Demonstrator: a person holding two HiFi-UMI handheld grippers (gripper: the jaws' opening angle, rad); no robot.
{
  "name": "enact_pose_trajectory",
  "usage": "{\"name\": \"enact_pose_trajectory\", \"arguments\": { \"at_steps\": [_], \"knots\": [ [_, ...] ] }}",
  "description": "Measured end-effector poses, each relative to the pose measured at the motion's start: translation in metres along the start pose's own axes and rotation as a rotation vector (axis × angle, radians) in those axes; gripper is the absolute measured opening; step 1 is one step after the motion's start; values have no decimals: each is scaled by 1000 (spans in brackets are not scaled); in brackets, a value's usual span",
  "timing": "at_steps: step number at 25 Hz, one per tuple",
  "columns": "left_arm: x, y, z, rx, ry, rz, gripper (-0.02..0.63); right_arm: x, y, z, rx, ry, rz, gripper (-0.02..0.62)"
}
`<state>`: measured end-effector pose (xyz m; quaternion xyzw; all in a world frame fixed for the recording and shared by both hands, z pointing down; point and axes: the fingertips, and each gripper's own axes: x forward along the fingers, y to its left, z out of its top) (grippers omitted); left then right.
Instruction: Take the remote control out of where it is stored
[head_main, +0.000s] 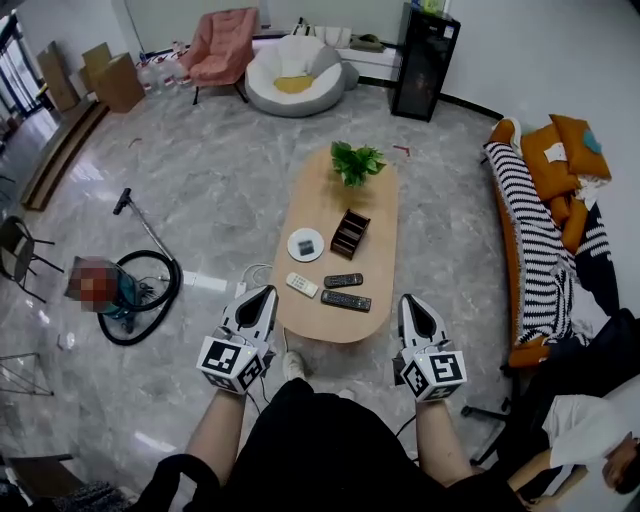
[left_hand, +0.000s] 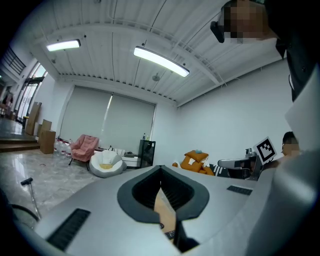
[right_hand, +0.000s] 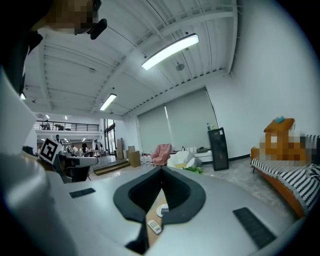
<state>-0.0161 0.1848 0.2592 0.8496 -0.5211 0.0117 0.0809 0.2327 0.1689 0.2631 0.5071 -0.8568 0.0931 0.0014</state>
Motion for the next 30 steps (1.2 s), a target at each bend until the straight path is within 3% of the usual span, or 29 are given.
{"name": "enact_pose_trajectory", "arguments": {
  "at_steps": [17, 30],
  "knots": [
    [9, -3, 7, 1, -12, -33, 6, 9, -4, 3, -1, -1, -25, 6],
    [8, 11, 3, -22, -7, -13, 6, 20, -2, 1, -16, 17, -20, 6]
  ]
}}
